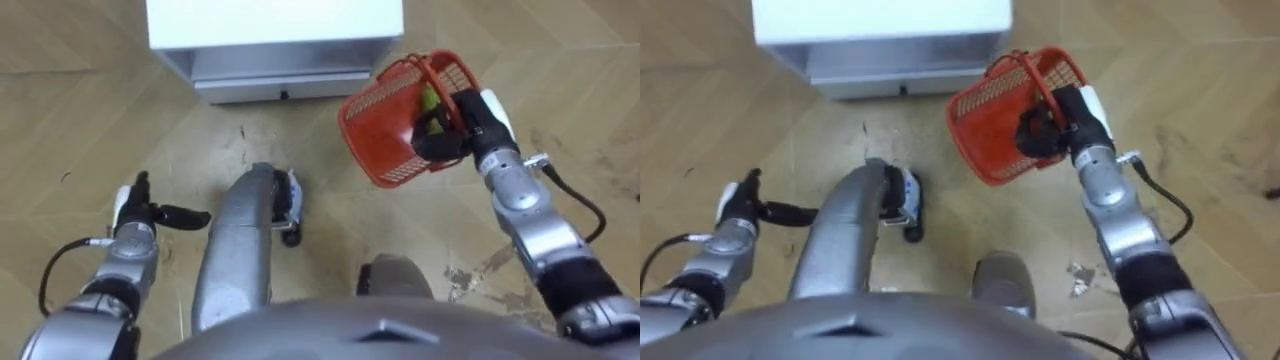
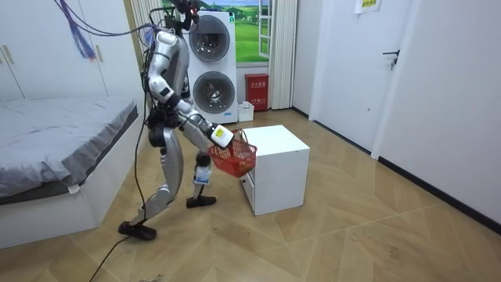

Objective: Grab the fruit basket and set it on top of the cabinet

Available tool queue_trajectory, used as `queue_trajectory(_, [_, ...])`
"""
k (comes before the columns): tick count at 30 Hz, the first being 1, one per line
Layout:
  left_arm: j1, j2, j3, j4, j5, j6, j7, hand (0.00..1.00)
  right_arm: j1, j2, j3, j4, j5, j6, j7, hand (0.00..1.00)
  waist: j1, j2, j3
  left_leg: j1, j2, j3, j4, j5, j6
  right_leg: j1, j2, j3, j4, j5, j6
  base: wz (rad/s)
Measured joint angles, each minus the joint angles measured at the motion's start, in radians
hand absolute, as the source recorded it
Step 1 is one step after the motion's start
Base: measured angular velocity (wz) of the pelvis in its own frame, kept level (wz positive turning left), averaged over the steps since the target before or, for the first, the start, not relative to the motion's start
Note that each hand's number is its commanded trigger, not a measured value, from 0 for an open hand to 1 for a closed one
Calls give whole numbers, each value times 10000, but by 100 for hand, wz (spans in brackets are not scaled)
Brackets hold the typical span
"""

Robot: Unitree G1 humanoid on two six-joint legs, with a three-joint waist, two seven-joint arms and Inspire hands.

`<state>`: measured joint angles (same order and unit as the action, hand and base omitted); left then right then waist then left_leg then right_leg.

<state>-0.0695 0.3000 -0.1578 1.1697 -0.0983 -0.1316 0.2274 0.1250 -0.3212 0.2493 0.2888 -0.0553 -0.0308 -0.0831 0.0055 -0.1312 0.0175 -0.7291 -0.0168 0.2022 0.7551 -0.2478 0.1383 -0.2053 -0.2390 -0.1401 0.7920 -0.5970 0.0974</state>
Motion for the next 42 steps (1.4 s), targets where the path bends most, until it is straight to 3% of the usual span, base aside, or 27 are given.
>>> queue_trajectory(3, [316, -15, -35, -135, -75, -2, 14, 0, 607, -15, -241, -766, -64, -7, 192, 100, -23, 20, 5, 674, 77, -55, -779, 463, -219, 336, 221, -719, -1842, 550, 124, -9])
queue_trajectory(5, [612, -117, -46, -340, -67, 8, 3, 0, 626, -4, -290, -786, -62, 29, 302, 100, 15, 129, -12, 832, 212, -119, -1072, 754, -372, 485, 373, -972, -2177, 651, 114, -2])
queue_trajectory(7, [973, -156, -47, -485, -70, -2, -5, 0, 848, 0, -309, -967, -113, 59, 514, 100, 36, 191, -5, 1037, 335, -282, -1681, 1310, -596, 502, 638, -1170, -2270, 830, -161, 12])
queue_trajectory(10, [1563, -157, -39, -507, 26, -5, -13, 0, 1329, -1, -385, -1402, -158, 61, 917, 100, -10, 344, -1, 1463, 519, -463, -2380, 1874, -865, 814, 1015, -1371, -2616, 1084, -550, 7])
queue_trajectory(16, [2350, -186, -27, -497, 138, 15, -153, 0, 1838, -52, -392, -2102, -246, 61, 1635, 100, 25, 497, -69, 2340, 657, -536, -3303, 2600, -1259, 1247, 1230, -1382, -2714, 1167, -986, -1])
queue_trajectory(20, [2494, -185, -6, -510, 326, 13, -221, 0, 1807, -160, -402, -2767, -247, 49, 1847, 100, 43, 523, -75, 2530, 741, -532, -3334, 2638, -1321, 1417, 1291, -1398, -2691, 1137, -1081, -1])
queue_trajectory(26, [2581, -186, -2, -511, 942, 26, -244, 0, 1595, -175, -481, -3416, -244, -21, 2111, 100, 131, 340, -83, 2620, 743, -381, -3319, 2585, -1291, 1726, 1256, -1565, -2998, 1129, -1096, 9])
queue_trajectory(31, [2542, -203, 277, -503, 1524, 256, -440, 0, 1093, -169, -521, -3578, -233, -17, 2605, 100, 527, 260, -86, 2874, 726, 84, -3056, 2071, -1189, 2283, 1089, -1468, -3609, 1197, -918, -7])
queue_trajectory(33, [2521, -213, 389, -541, 1565, 293, -438, 0, 946, -182, -538, -3841, -213, -16, 2704, 100, 628, 223, -106, 2893, 708, 497, -2882, 1805, -1073, 2474, 935, -1442, -3647, 1158, -780, 0])
queue_trajectory(36, [2368, -283, 403, -659, 1576, 379, -446, 0, 466, -193, -585, -4012, -77, -22, 2761, 100, 551, 214, -107, 2919, 373, 698, -2621, 1295, -873, 2465, 520, -1354, -2940, 1152, -561, 19])
queue_trajectory(37, [2215, -288, 405, -767, 1576, 408, -452, 0, 391, -184, -601, -3946, -80, -25, 2689, 100, 560, 198, -111, 3085, 231, 682, -2617, 1153, -785, 2200, 275, -1216, -2031, 1300, -307, 44])
queue_trajectory(38, [2127, -290, 418, -796, 1577, 407, -452, 0, 352, -160, -602, -3912, -110, -25, 2680, 100, 561, 198, -111, 3169, 159, 706, -2586, 1063, -728, 2034, 154, -1075, -1551, 1447, -192, 43])
queue_trajectory(40, [1854, -315, 670, -831, 1572, 439, -441, 0, 302, 71, -589, -3903, -308, -31, 2685, 100, 662, 206, -108, 3667, -106, 698, -2637, 689, -564, 1322, -342, -922, 469, 2629, -366, 25])
queue_trajectory(41, [1798, -324, 736, -855, 1571, 460, -438, 0, 303, 101, -585, -3900, -318, -39, 2690, 100, 701, 219, -107, 3841, -166, 727, -2712, 615, -513, 1227, -427, -866, 815, 3027, -408, 17])
queue_trajectory(42, [1733, -339, 793, -882, 1565, 508, -424, 0, 307, 119, -599, -3872, -350, -61, 2693, 100, 704, 273, -92, 4203, -289, 684, -2901, 510, -419, 1105, -470, -813, 1367, 3957, -486, 25])
